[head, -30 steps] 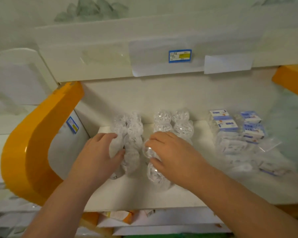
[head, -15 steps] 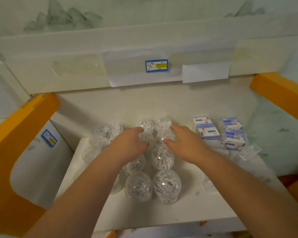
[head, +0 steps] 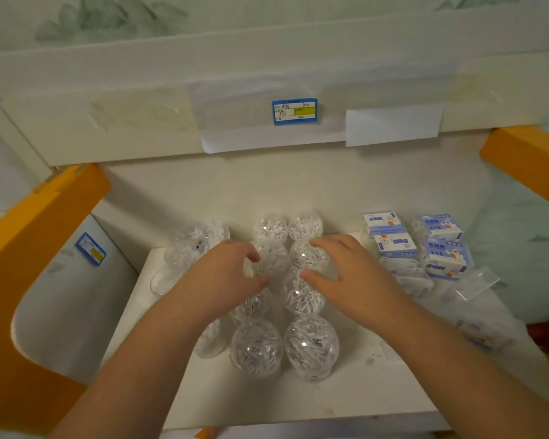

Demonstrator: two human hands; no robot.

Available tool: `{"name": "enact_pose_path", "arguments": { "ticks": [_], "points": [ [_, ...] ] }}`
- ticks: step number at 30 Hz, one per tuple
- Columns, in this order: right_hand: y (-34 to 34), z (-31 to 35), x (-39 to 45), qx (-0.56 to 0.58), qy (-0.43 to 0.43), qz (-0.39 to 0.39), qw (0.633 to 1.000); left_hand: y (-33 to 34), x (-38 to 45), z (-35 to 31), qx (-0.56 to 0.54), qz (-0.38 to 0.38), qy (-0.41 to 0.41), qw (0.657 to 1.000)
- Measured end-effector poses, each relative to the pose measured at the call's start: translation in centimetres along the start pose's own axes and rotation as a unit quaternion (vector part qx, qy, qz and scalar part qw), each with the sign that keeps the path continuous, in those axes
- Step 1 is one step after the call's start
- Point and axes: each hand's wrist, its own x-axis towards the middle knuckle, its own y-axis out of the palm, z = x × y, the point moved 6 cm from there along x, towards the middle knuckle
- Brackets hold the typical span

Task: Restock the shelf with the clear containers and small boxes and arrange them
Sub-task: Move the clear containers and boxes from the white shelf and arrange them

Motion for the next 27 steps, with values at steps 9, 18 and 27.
{"name": "enact_pose_path", "arguments": {
  "ticks": [9, 18, 27],
  "points": [
    [2.0, 0.2, -2.5, 0.020, 0.036, 0.030, 0.999, 0.4, -2.2, -0.3, 0.022, 0.012, 0.003, 1.000],
    [1.0, 0.5, -2.5, -0.021, 0.051, 0.028, 0.998, 1.2, -2.1, -1.8, -0.019, -0.005, 0.021, 1.000],
    [-0.1, 3.1, -6.4, -0.062, -0.061, 0.053, 0.995, 1.3, -4.3, -0.8, -0.047, -0.058, 0.030, 0.997]
  ]
}}
